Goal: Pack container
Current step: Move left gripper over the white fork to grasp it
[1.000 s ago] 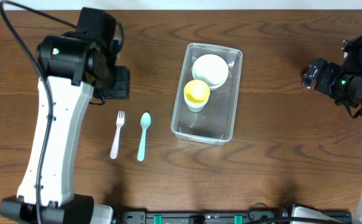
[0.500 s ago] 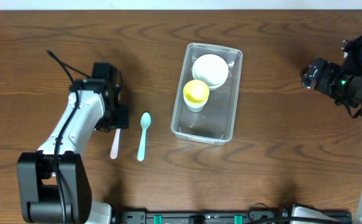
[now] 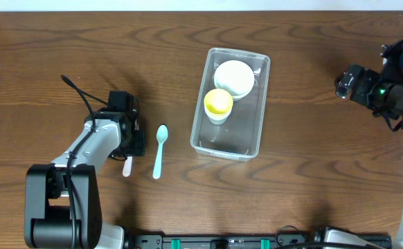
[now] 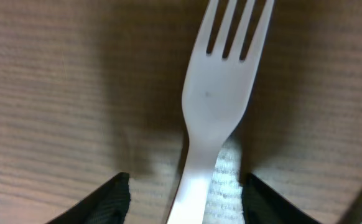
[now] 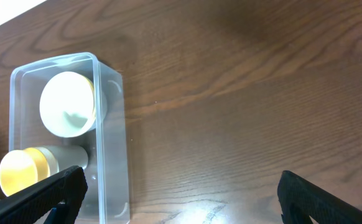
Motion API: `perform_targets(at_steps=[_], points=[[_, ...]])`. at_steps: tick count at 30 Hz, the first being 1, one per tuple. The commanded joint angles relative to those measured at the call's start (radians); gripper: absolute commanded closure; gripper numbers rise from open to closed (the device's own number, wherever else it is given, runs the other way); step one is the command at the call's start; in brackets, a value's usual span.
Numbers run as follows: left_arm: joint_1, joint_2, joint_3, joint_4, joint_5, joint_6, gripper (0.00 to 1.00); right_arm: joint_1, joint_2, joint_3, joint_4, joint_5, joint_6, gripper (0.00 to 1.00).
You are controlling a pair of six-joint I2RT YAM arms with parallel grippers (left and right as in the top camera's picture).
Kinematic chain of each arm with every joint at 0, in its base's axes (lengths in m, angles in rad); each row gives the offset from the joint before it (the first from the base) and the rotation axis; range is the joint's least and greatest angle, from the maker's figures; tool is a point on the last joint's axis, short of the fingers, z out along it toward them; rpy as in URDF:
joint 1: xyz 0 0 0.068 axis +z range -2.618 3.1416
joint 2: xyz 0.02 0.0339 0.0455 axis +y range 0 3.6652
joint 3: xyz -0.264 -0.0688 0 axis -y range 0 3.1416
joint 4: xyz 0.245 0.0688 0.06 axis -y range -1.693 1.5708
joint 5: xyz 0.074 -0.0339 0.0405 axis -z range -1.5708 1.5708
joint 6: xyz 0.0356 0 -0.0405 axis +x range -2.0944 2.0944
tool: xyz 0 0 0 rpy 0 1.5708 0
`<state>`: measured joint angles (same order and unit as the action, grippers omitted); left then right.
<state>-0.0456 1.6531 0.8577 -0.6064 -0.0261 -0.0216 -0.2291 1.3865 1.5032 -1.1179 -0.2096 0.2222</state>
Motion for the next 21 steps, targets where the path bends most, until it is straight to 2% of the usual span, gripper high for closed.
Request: perform_targets(at_steps=[1, 3, 5, 12, 14, 17, 21], points=[[0.006, -0.005, -0.005, 0.013, 0.000, 0.010, 0.51, -0.010, 0.000, 0.005, 0.000, -0.004, -0.014, 0.01], [0.006, -0.005, -0.013, 0.021, 0.000, 0.010, 0.67, -0.010, 0.000, 0.005, 0.000, -0.004, -0.014, 0.01], [0.006, -0.005, -0.023, 0.028, 0.000, 0.010, 0.76, -0.010, 0.000, 0.005, 0.000, -0.004, -0.014, 0.01], [0.006, -0.004, -0.058, 0.052, 0.000, 0.010, 0.78, -0.010, 0.000, 0.005, 0.000, -0.004, -0.014, 0.01], [0.006, -0.004, -0.060, 0.052, 0.001, 0.010, 0.81, -0.010, 0.000, 0.005, 0.000, -0.004, -0.014, 0.01], [0.006, -0.006, -0.052, 0.045, 0.031, 0.010, 0.94, -0.010, 0.000, 0.005, 0.000, -0.004, -0.014, 0.01], [0.000, -0.029, 0.015, -0.041, 0.079, 0.010, 0.94, -0.010, 0.000, 0.005, 0.000, -0.004, -0.014, 0.01]])
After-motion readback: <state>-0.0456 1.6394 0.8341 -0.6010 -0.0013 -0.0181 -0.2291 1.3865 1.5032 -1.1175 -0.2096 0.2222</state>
